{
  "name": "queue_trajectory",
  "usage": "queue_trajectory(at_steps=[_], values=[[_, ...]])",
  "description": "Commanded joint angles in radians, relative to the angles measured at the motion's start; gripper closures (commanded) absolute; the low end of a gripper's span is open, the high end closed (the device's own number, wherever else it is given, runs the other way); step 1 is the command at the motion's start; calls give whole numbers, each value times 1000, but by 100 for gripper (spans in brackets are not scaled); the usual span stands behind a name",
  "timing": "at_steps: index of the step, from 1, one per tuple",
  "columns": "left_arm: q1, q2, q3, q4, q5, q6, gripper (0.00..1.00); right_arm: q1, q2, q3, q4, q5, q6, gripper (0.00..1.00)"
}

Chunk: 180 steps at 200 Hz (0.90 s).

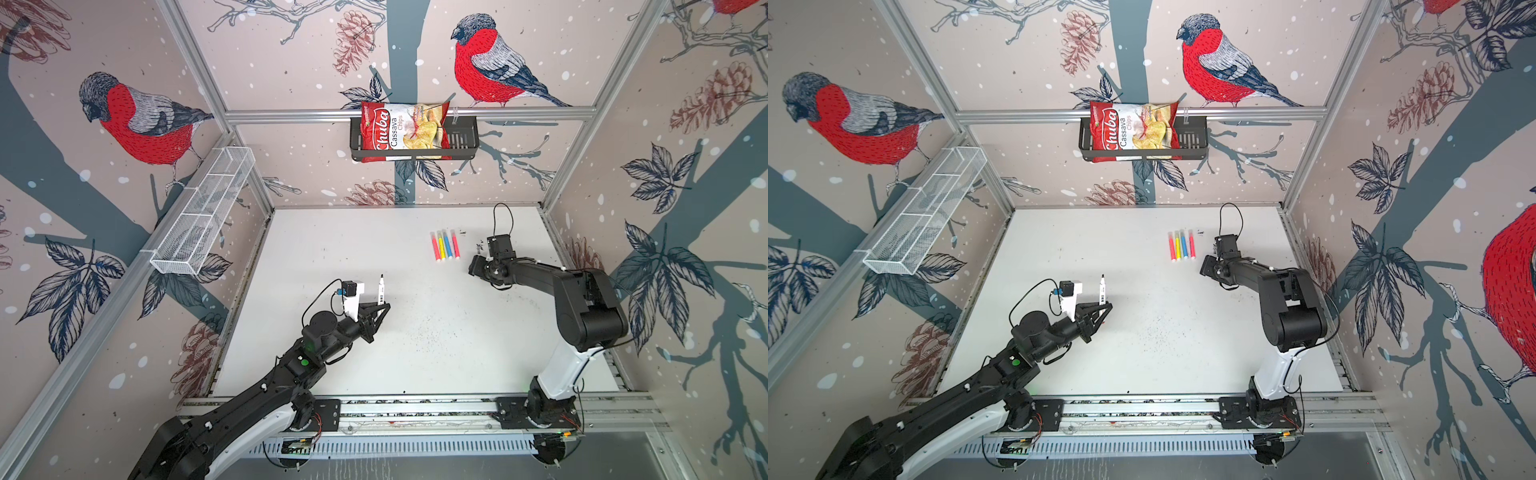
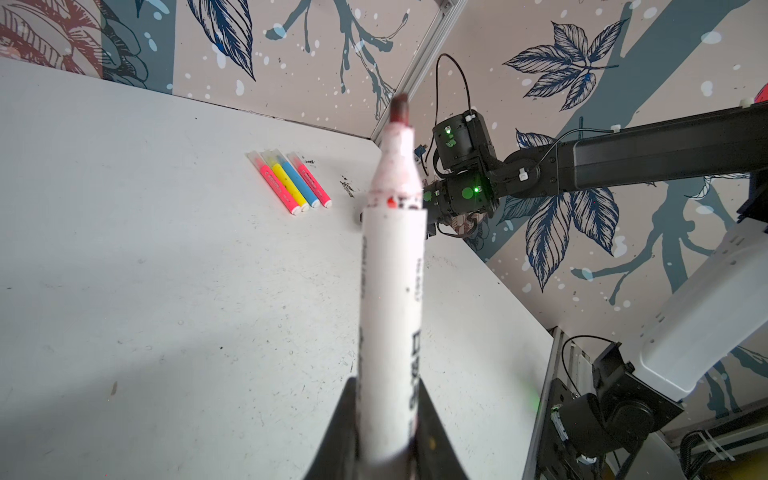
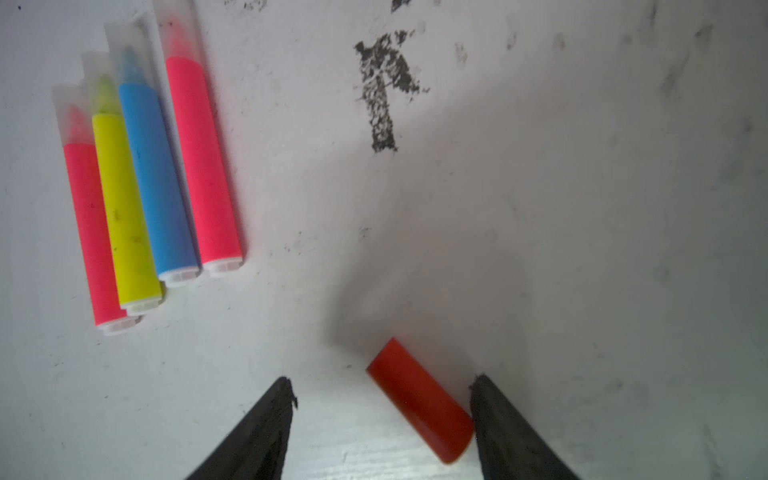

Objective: Insert the pens into the pen caps
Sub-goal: 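Lower the open right gripper over the red cap beside the highlighters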

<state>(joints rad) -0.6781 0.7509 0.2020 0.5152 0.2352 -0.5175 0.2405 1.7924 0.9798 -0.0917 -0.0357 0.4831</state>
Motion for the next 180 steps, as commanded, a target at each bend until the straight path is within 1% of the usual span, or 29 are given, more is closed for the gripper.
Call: queue_trajectory(at_steps=[1,24,44,57,123,145,180], values=[[2,-1,-3,18,-6,3,100,27,-30,-30,-4,-24,37,31],[2,2,-3,29,-1,2,100,64,-45,-41,19,-51,47,31],[2,1,-4,30,3,0,100,98,-54,-39,53,-94,28,31],[2,-7,-5,22,2,-1,100,106,-52,-14,32,-104,21,31],[2,-89,-23,-30,-23,0,100,92,-82,46,-48,-41,-11,31],[2,-91,-23,-31,-24,2,100,87,-97,29,-56,-9,-5,31],[2,-79,-20,-24,-20,4,100,62,-122,-15,-54,10,4,31]])
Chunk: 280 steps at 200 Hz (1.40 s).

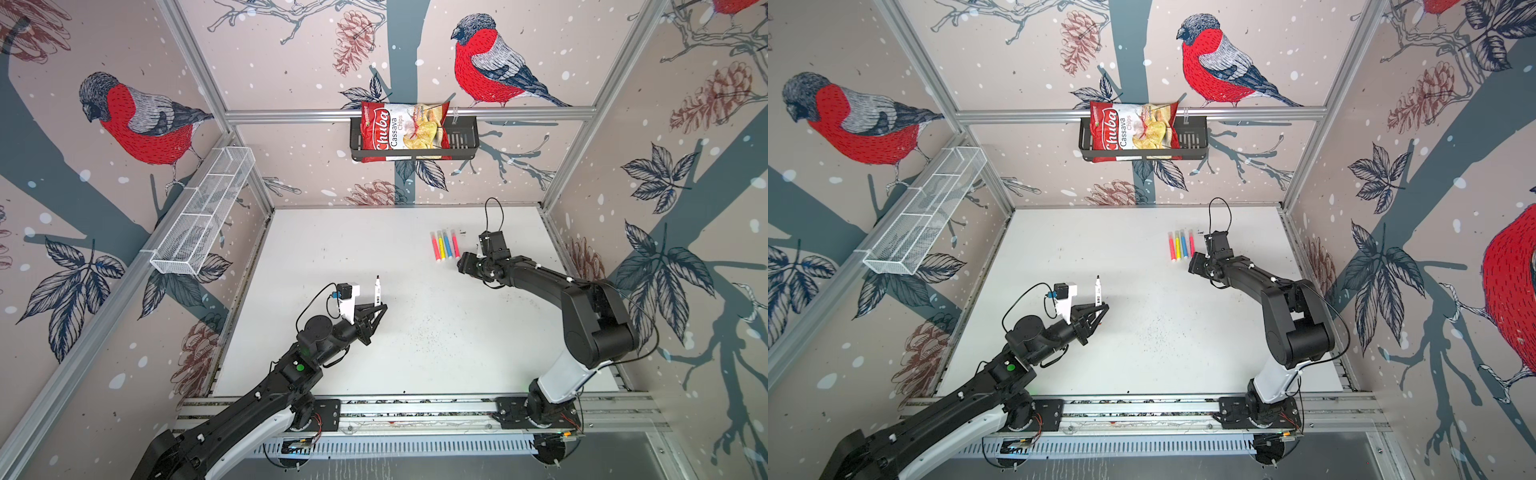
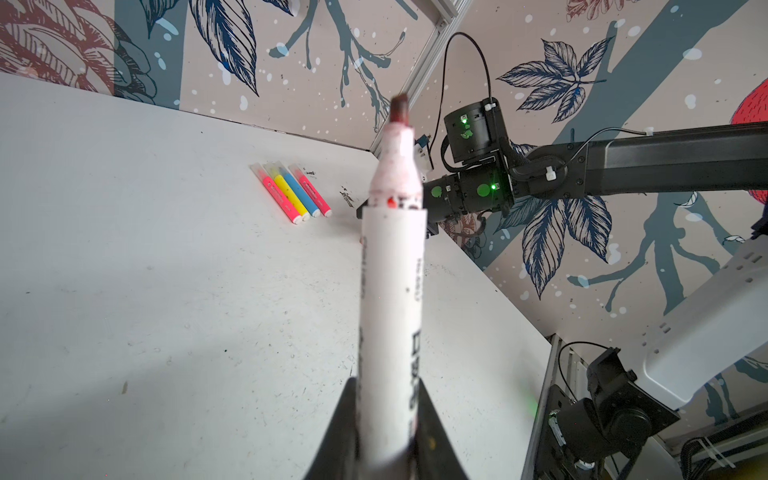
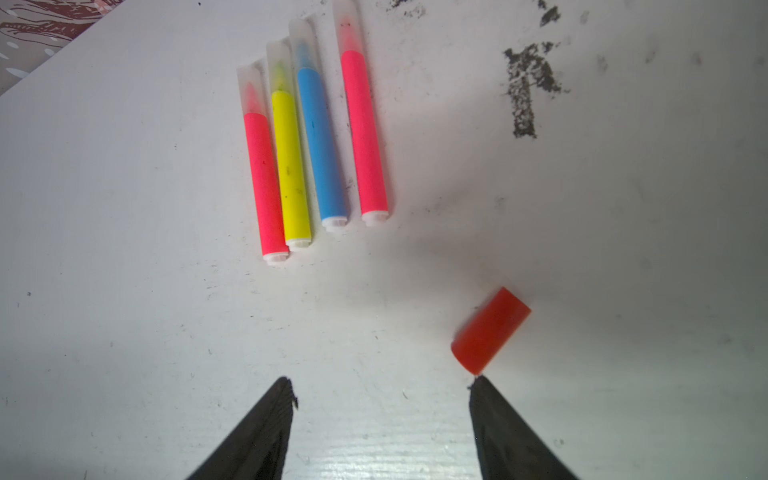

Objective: Insert the pens into the pen caps
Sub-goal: 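Lower the open right gripper over the red cap beside the highlighters, then align the right gripper on the red cap and close on it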

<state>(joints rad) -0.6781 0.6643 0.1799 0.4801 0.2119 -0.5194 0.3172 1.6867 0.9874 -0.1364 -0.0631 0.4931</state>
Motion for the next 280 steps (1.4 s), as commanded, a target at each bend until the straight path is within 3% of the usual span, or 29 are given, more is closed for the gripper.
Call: queue_trajectory(at_steps=[1,99,203,280], values=[[2,7,3,12,4,7,100,-15,-17,-24,-10,37,-6,31],[3,22,9,17,5,8,100,-14,40,-55,24,-13,-55,31],[3,8,5,4,-2,5,100,32,167,71,-13,-42,-83,32],[4,-19,-1,-23,-13,8,100,27,276,291,-126,10,-124,32]])
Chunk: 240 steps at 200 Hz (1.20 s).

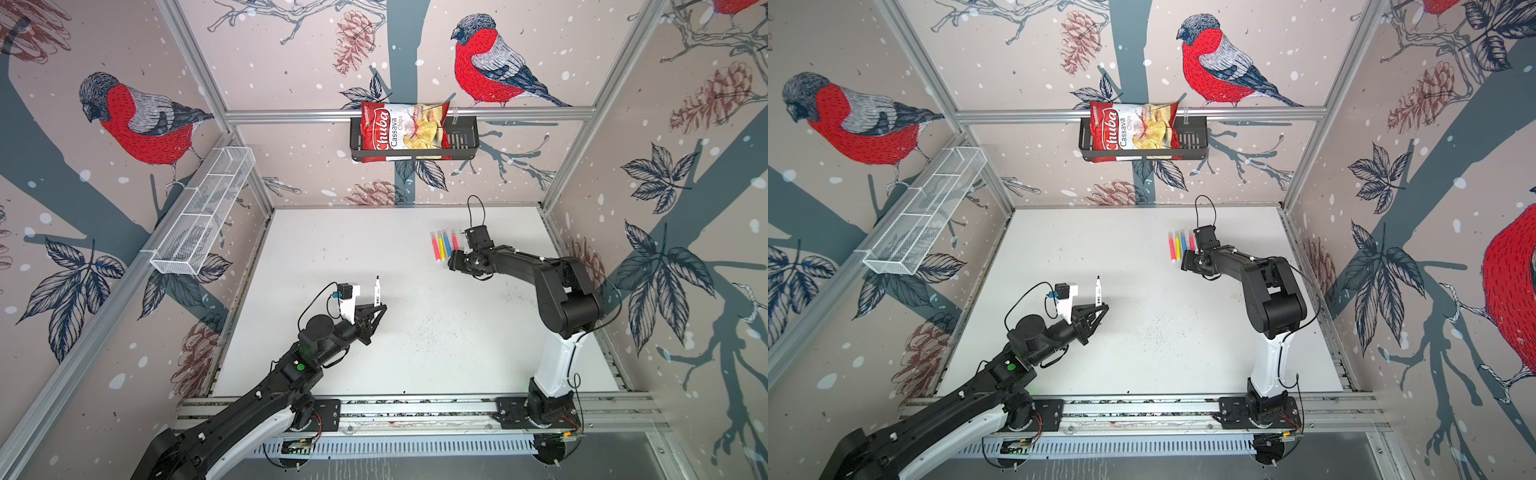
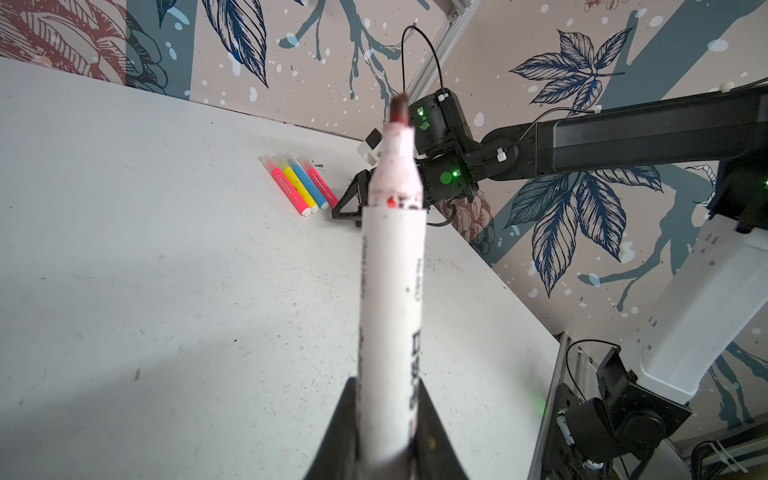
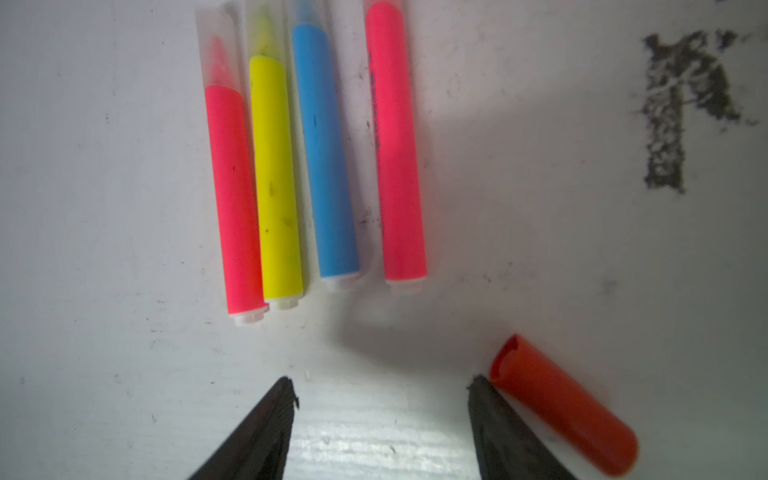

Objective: Insert the pens into the pen caps
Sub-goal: 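Align the right gripper on the red cap and close on it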

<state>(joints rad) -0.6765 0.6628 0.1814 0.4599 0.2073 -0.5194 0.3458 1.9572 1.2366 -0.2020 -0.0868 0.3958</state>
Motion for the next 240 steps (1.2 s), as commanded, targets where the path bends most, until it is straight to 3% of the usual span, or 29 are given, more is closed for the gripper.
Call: queue_trajectory(at_steps=[1,47,110,240], values=[[2,-19,-2,-4,-9,8,100,-2,6,44,-62,35,-28,32],[3,-29,-9,-7,-16,10,100,-31,17,109,-121,66,-56,32],[5,-20,-3,-1,-11,10,100,4,-66,35,-72,48,-96,32],[7,-13,13,-9,-9,16,100,9,51,86,-116,66,-116,32]])
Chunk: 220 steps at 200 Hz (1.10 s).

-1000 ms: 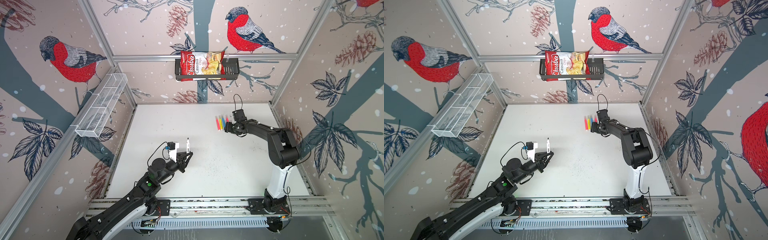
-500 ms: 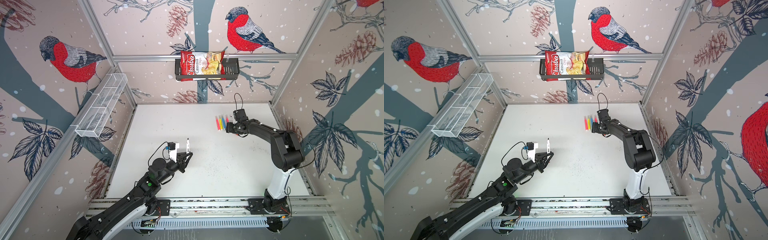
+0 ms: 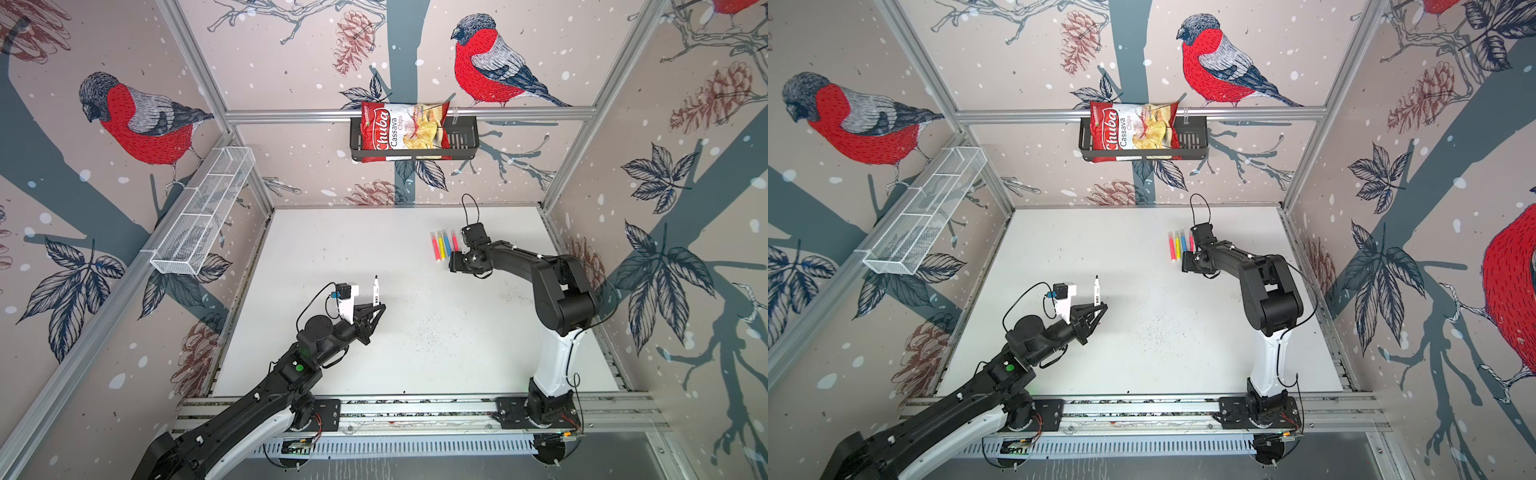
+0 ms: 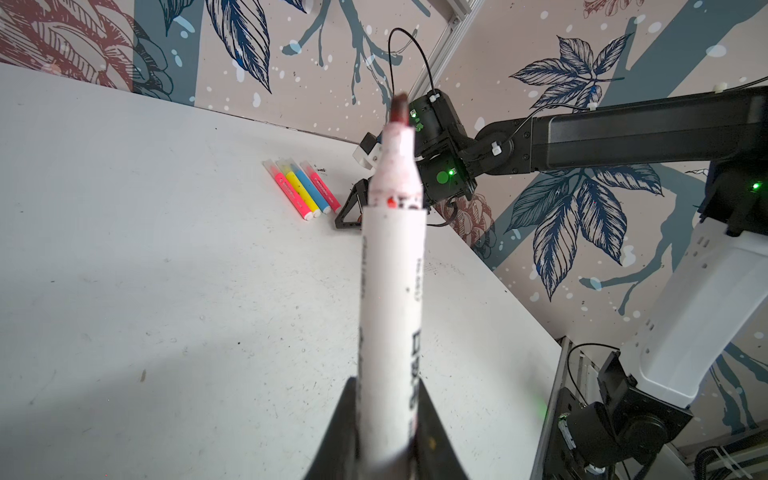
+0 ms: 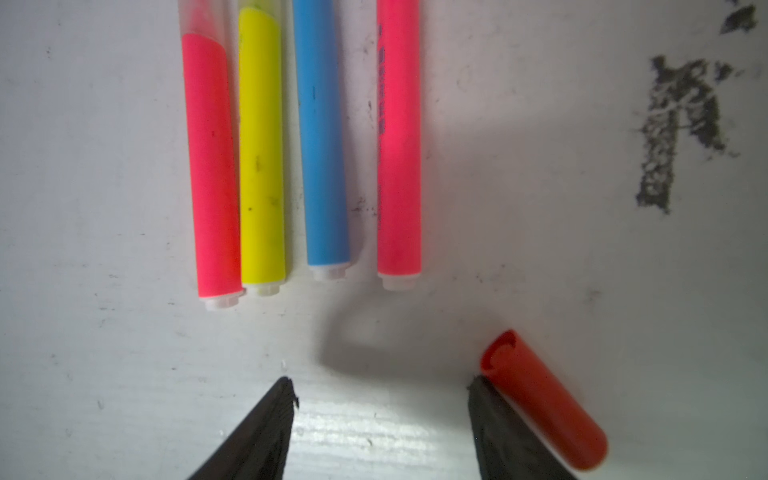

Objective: Insert the pens into the pen caps
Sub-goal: 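Align the right gripper on the red cap and close on it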

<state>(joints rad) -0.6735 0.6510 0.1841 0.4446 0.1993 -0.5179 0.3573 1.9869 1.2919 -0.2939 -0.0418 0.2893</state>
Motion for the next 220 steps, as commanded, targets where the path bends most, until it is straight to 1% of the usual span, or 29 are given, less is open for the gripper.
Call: queue_trajectory(at_steps=[1,62,94,120,167,192,220], values=[[3,-1,10,7,-1,14,100,-2,23,33,-25,23,-8,32],[3,-4,12,0,-3,19,100,-26,47,73,-63,79,-6,32],[5,2,10,7,0,17,100,-29,29,57,-58,86,-8,32],[4,1,9,8,1,14,100,-23,-14,41,-40,84,-11,32],[5,-14,8,-10,1,14,100,-24,-87,47,-71,175,-6,32],[5,-17,5,-14,2,15,100,-35,-83,52,-104,236,-1,33],[5,-16,3,-12,11,12,100,-39,-58,46,-122,247,-9,33]])
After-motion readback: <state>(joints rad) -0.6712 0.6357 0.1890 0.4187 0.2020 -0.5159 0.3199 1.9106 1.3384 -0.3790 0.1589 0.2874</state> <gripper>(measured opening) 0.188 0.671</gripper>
